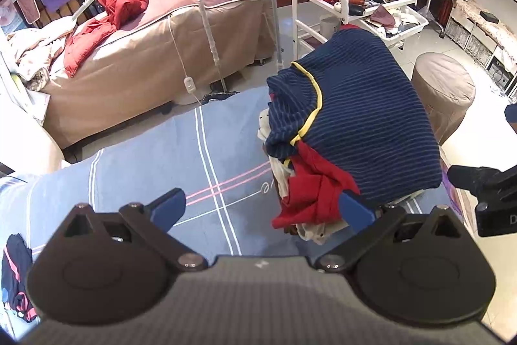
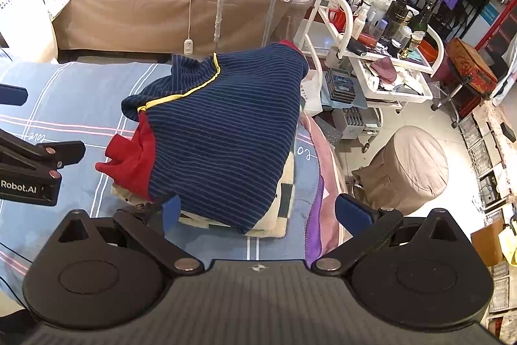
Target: Fold small clothes
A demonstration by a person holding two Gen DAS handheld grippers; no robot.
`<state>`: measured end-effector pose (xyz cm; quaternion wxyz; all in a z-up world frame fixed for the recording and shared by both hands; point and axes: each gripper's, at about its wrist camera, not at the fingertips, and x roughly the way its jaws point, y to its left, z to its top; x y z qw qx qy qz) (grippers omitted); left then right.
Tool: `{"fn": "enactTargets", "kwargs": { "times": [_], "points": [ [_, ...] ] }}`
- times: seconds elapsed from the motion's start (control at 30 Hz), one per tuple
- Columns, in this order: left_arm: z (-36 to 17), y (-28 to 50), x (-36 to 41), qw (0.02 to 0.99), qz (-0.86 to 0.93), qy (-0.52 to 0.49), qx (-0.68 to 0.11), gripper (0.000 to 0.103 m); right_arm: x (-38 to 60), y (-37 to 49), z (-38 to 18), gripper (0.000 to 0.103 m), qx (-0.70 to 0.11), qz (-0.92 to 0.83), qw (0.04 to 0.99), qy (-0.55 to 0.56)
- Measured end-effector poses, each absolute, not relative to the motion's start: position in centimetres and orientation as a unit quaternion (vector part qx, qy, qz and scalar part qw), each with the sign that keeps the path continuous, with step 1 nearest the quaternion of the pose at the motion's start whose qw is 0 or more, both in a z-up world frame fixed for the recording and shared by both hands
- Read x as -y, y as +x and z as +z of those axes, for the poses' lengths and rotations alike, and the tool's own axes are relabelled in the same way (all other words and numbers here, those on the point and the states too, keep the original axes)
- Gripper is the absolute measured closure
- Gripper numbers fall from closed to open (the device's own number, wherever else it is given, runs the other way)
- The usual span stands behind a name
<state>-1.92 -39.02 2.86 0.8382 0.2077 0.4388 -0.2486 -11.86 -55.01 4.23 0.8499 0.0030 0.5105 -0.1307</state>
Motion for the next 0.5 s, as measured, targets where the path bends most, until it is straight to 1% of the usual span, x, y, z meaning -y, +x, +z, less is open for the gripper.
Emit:
{"fn": "enactTargets", "kwargs": {
  "times": [0.2, 0.37, 0.5],
  "points": [
    [2.76, -1.80, 38.96, 0.838, -0.253, 0.205, -0.437, 0.000, 55.23, -11.85, 4.30, 0.000, -0.510, -0.133, 0.850, 0.000],
    [2.99, -2.43, 38.99, 0.848, -0.262, 0.212, -0.409, 0.000, 55.37, -11.69, 4.30, 0.000, -0.512, -0.132, 0.849, 0.002],
    [3.04, -2.23, 39.16, 0.846, -0.256, 0.212, -0.417, 0.000, 55.36, -11.62, 4.40, 0.000, -0.509, -0.131, 0.850, 0.002]
  ]
}}
